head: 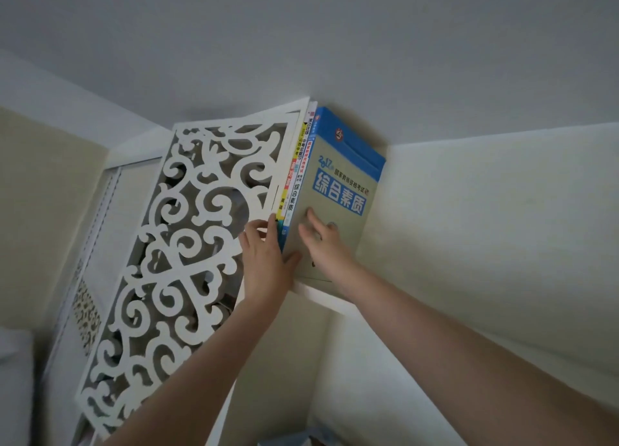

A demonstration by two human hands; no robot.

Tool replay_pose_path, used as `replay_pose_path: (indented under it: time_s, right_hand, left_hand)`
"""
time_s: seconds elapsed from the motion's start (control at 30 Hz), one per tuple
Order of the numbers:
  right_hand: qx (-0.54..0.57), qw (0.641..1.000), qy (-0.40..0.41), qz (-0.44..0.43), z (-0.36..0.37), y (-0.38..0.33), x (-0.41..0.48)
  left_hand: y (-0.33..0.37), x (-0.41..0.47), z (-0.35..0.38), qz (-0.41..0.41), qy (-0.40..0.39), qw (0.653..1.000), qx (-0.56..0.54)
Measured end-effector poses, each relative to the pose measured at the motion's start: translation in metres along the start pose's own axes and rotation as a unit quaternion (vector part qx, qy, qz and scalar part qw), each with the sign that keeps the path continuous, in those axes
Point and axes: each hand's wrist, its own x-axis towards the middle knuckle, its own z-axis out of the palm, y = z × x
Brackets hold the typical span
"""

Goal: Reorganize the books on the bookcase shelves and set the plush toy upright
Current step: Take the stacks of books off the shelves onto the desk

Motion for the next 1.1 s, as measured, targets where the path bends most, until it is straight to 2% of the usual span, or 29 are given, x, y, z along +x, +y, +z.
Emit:
replay_pose_path:
  time_s: [0.07, 0.13, 0.23, 0.4, 0.5, 0.57, 0.7, 0.8, 0.9, 1.03, 1.1]
  right_hand:
    - [0.019, 1.000, 0.010, 0.004, -0.002, -0.002, 0.002]
    - [0.033, 0.999, 0.015, 0.004, -0.001, -0.004, 0.000]
    - [0.071, 0.997, 0.027, 0.000, -0.003, -0.004, -0.006]
    - [0.095, 0.995, 0.006, 0.019, -0.012, -0.005, -0.024]
    - [0.085, 0.995, 0.041, -0.025, -0.031, -0.004, -0.040]
    - [0.078, 0.994, 0.069, -0.038, -0.050, -0.005, -0.055]
    - [0.085, 0.991, 0.098, -0.024, -0.093, -0.015, -0.089]
    - [0.102, 0.992, 0.058, -0.048, -0.125, -0.036, -0.122]
    - [0.126, 0.988, 0.009, -0.086, -0.165, -0.055, -0.166]
    - [0.215, 0.974, -0.001, -0.076, -0.215, -0.070, -0.237]
    - [0.214, 0.973, 0.020, -0.084, -0.236, -0.081, -0.278]
  left_hand:
    - [0.006, 0.002, -0.002, -0.018, 0.016, 0.998, -0.060]
    - [0.011, 0.003, -0.005, -0.027, 0.022, 0.997, -0.074]
    - [0.022, 0.001, -0.009, -0.030, -0.006, 0.995, -0.092]
    - [0.041, 0.007, -0.017, -0.042, -0.078, 0.996, -0.002]
    - [0.057, -0.008, -0.034, -0.027, -0.077, 0.994, -0.070]
    - [0.070, -0.023, -0.056, -0.049, -0.083, 0.983, -0.156]
    - [0.096, -0.053, -0.120, -0.120, -0.116, 0.914, -0.369]
    - [0.119, -0.082, -0.162, -0.149, -0.129, 0.880, -0.433]
    - [0.144, -0.107, -0.194, -0.165, -0.156, 0.831, -0.508]
    - [0.188, -0.138, -0.224, -0.193, -0.201, 0.769, -0.575]
    - [0.211, -0.153, -0.233, -0.199, -0.223, 0.741, -0.601]
